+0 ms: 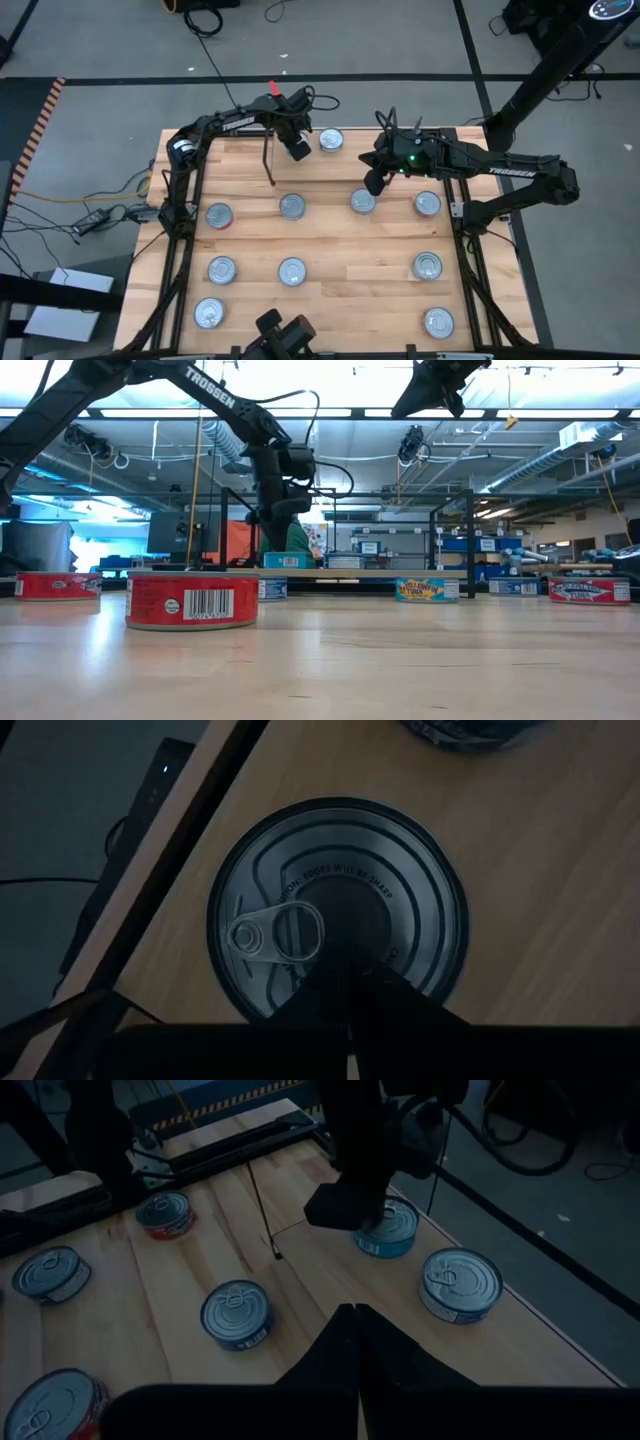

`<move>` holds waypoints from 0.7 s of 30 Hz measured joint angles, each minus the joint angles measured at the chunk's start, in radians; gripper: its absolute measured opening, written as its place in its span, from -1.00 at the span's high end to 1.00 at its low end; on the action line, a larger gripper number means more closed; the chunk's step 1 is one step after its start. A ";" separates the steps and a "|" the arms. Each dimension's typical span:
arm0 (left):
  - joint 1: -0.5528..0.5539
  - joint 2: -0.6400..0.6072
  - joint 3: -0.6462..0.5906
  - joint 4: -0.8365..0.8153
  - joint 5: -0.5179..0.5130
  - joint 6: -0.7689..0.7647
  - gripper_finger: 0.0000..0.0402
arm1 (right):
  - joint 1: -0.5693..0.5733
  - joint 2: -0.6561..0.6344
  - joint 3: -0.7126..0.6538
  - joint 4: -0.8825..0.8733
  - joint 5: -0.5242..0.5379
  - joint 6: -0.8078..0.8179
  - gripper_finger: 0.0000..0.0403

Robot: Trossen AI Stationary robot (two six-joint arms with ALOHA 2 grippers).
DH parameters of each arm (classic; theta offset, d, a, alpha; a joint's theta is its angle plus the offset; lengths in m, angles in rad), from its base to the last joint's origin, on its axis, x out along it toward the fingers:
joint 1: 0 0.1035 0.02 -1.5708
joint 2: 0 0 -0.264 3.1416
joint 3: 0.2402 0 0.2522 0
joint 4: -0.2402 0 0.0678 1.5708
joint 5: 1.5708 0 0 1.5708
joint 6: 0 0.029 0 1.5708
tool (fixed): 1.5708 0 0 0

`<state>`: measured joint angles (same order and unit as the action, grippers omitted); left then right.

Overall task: Stack canned seafood by type on shelf
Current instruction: Put the red tuna can on the shelf

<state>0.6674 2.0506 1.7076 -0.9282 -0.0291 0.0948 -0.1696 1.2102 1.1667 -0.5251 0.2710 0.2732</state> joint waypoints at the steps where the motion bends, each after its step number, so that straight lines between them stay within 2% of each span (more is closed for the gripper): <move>1: 0.000 -0.001 -0.003 0.005 0.000 0.000 1.00 | 0.000 0.000 0.000 0.000 0.000 -0.001 0.99; 14: 0.002 0.002 -0.006 0.065 -0.004 -0.002 1.00 | 0.000 0.000 0.000 0.000 0.001 -0.003 0.98; 21: -0.002 0.010 0.083 0.022 -0.002 -0.006 1.00 | 0.000 0.000 0.000 0.018 0.001 -0.007 0.98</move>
<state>0.6657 2.0605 1.7908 -0.9057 -0.0311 0.0884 -0.1696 1.2106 1.1667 -0.5076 0.2722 0.2665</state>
